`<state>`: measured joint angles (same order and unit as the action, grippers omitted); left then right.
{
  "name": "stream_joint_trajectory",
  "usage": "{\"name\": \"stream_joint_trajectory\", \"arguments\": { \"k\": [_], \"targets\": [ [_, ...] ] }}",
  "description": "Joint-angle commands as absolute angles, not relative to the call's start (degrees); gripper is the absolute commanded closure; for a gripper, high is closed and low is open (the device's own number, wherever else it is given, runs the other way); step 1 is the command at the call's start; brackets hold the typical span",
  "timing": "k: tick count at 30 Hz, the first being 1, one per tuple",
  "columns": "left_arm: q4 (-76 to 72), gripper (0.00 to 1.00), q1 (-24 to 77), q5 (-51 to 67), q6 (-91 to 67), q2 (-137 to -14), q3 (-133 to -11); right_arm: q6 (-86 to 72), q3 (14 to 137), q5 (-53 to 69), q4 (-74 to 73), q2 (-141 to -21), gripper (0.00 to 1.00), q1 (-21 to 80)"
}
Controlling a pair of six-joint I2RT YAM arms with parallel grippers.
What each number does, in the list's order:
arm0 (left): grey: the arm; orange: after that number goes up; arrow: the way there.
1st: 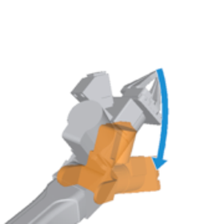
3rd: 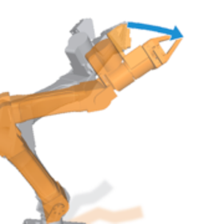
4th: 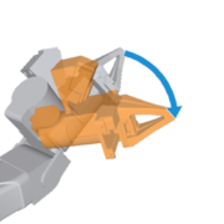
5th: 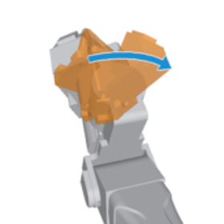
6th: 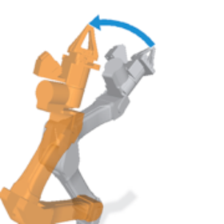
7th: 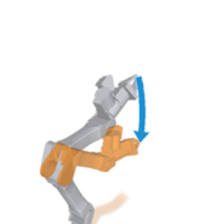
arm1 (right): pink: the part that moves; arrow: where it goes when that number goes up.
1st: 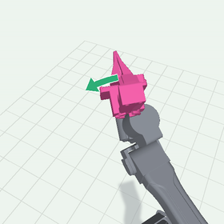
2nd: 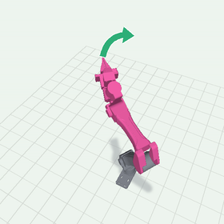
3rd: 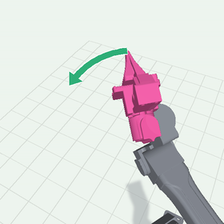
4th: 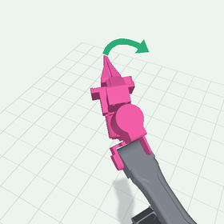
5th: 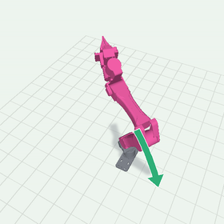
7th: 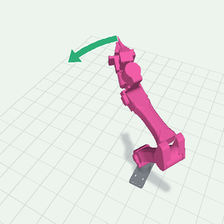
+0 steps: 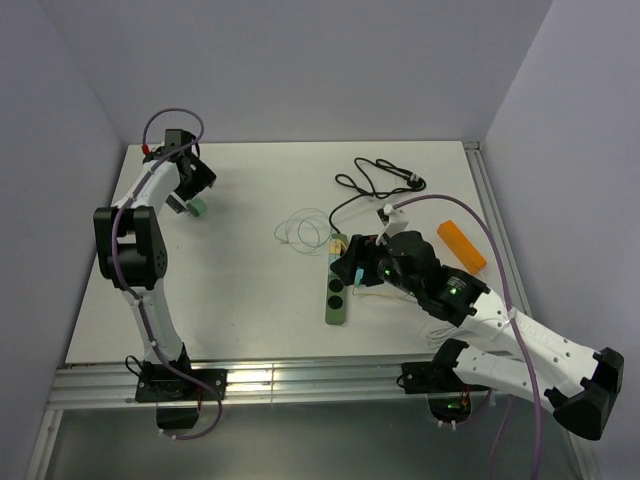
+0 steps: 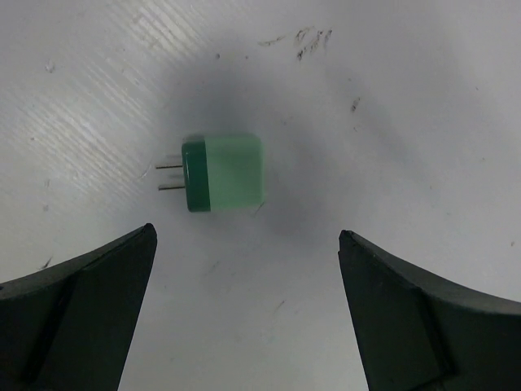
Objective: Insert the plug
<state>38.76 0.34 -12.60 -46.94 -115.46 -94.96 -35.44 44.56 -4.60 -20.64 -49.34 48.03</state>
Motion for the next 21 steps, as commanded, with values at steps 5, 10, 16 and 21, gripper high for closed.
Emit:
{"name": "stream_joint_trajectory", "arguments": {
  "k": [5, 10, 16, 21],
  "targets": [
    [41.84, 0.03, -0.43, -16.43, -44.47, -121.37, -101.69, -33.66, 41.49, -2.55, -20.21, -45.97, 0.18, 44.74],
    [40.08, 0.06, -1.93, -16.61, -44.47, -122.69, -100.73, -33.66, 40.34, -2.11, -20.22, -45.18, 0.18, 43.07],
    [38.06, 0.09, -2.90, -15.56, -44.39, -124.62, -101.34, -33.66, 40.08, -1.23, -19.60, -45.70, 0.18, 42.63],
    [36.39, 0.12, -3.34, -12.58, -43.60, -125.94, -101.95, -33.75, 39.46, -1.67, -19.42, -45.53, 0.18, 42.45]
  ]
}}
